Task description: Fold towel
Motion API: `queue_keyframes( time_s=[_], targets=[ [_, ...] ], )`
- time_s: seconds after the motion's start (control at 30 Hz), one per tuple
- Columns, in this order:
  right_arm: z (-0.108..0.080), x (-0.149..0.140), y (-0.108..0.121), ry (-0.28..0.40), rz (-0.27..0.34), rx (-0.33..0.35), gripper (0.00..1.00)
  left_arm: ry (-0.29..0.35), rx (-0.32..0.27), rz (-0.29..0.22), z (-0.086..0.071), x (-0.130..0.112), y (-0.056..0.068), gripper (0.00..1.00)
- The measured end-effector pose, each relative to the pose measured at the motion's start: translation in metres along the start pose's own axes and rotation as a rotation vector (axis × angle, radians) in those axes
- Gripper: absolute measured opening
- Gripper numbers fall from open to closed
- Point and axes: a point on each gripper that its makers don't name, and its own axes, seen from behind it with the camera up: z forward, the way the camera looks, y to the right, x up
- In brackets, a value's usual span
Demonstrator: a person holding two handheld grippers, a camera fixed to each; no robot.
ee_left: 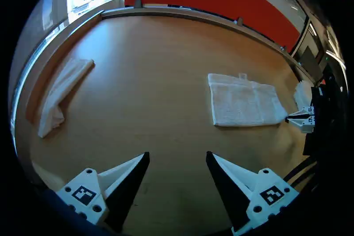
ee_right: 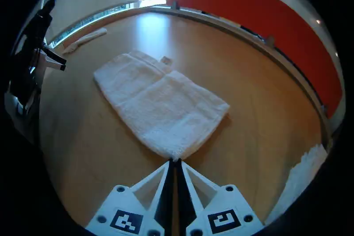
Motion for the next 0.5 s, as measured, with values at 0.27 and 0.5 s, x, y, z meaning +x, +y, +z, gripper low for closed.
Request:
queue_keyframes(
  time_s=[0.27, 0.5],
  targets=[
    [-0.012, 0.04, -0.003, 0.044, -0.061, -0.006, 0.04, 0.014, -0.002, -0.012, -0.003, 0.003, -0.002, 0.94],
    [-0.015, 0.086, -0.011, 0.088, -0.146, 0.001, 0.04, 0.029, -0.008, -0.035, -0.008, 0.004, -0.002, 0.95]
  ],
)
